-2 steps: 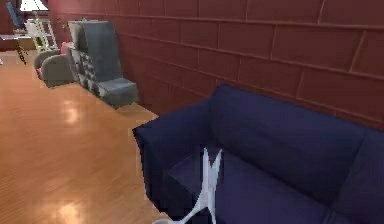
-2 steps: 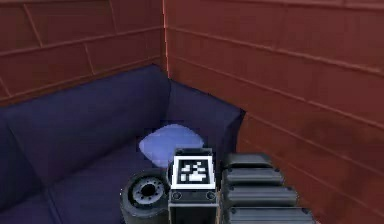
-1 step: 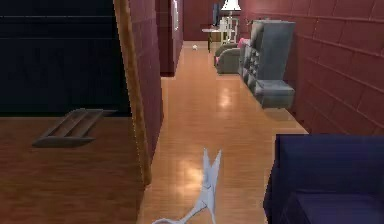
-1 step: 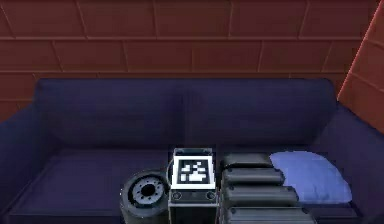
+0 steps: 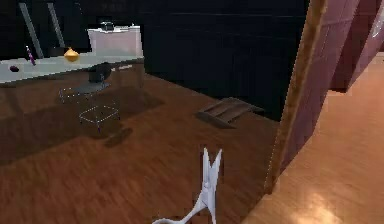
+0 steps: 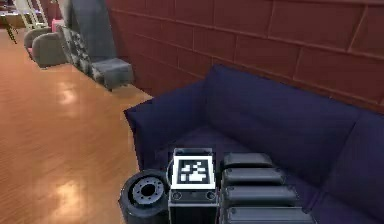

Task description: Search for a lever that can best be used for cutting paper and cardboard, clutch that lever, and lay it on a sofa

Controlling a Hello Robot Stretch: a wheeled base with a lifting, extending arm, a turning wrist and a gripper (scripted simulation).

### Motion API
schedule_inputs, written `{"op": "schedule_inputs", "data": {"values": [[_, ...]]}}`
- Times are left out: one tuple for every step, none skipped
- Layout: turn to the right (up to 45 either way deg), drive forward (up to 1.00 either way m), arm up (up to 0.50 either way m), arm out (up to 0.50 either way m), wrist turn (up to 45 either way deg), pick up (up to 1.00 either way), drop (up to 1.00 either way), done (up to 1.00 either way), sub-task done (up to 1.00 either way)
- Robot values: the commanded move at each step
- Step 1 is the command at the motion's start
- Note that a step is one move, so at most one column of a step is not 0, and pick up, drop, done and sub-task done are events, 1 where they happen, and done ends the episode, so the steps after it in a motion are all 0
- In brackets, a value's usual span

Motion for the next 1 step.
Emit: {"op": "schedule_inputs", "data": {"values": [[-39.0, 0.0, 0.0, 0.0, 0.0, 0.0, 0.0, 0.0, 0.0]]}}
